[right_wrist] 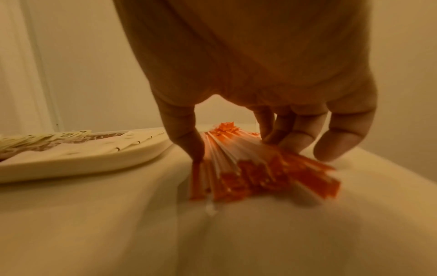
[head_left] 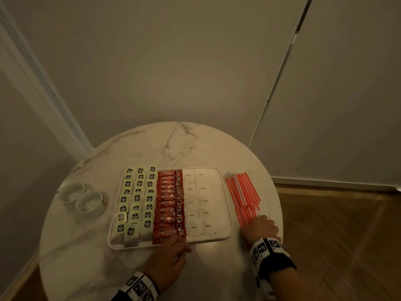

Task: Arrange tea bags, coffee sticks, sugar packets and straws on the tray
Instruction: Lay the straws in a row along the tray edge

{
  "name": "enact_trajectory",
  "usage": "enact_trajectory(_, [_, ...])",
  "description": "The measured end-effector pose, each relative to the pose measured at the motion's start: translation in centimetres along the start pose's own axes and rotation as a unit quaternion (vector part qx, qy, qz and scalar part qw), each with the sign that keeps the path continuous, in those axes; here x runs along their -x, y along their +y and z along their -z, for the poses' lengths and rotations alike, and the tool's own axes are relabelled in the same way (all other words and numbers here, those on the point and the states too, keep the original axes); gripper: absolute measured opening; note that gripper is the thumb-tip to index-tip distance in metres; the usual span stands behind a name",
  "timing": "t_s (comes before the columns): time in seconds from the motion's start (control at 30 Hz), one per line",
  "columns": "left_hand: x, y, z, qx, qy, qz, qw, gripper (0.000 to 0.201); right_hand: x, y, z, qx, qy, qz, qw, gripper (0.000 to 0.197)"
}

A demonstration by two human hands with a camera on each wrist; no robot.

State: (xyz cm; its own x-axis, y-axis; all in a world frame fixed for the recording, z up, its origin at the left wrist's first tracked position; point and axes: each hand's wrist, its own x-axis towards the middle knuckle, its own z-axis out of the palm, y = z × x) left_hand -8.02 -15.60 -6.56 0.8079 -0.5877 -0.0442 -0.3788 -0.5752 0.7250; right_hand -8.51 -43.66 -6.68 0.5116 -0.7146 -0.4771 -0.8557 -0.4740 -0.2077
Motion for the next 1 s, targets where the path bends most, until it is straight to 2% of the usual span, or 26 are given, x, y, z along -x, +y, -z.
enact_trajectory(0.27, [0.0, 0.4, 0.1, 0.001, -0.001, -0.006, 1.0, 0.02, 0.6, -0.6, -1.0, -0.031, -0.003, 0.003, 0.999, 0.055])
enact_trajectory(0.47, [0.0, 0.8, 0.1, 0.008, 0.0, -0.019, 1.0, 0.021, 0.0, -0.8, -1.4, -0.054, 0.005, 0.002, 0.999, 0.03])
enact_trajectory(0.73, [0.4, 0.8, -0.3, 0.0, 0.0, -0.021, 1.0, 0.022, 0.1, -0.5, -1.9, -0.094, 0.009, 0.02, 0.995, 0.013])
enact_trajectory(1.0, [0.2, 1.0, -0.7, 0.003, -0.011, -0.023, 1.0, 0.02, 1.0, 0.8, -3.2, -0.025, 0.015, 0.061, 0.998, 0.018])
